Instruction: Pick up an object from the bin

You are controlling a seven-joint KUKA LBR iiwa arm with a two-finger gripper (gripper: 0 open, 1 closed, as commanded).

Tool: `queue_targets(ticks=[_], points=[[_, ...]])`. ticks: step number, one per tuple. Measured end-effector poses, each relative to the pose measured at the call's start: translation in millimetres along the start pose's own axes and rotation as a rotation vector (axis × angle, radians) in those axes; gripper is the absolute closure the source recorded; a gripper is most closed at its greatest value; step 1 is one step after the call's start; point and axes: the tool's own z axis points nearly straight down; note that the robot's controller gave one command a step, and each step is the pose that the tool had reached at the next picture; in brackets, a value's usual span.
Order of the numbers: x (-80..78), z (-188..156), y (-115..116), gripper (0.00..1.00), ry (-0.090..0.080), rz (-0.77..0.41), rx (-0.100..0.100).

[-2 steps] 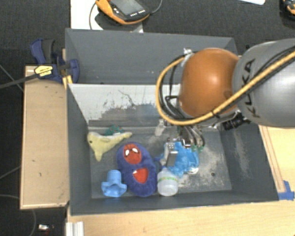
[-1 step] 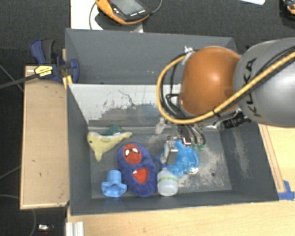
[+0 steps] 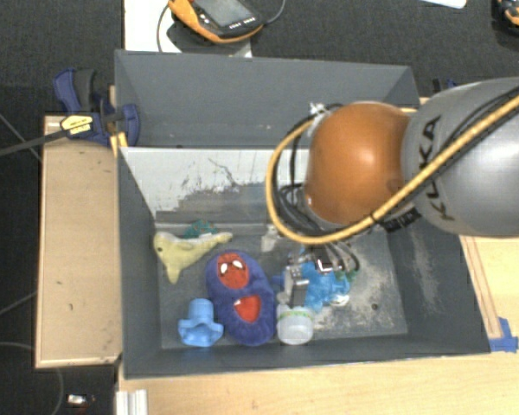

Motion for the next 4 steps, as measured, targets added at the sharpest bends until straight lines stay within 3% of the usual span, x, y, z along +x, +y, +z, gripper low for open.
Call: queue_targets(ticks=[1,3,4], points=[[21.8,-2,2,0.0,0.002,-0.01,-0.001],[21.4,-12,9,0.0,-0.003,-0.366,-0.002],[22.3,-22,9,0.0,-0.006,-0.12,-0.004]])
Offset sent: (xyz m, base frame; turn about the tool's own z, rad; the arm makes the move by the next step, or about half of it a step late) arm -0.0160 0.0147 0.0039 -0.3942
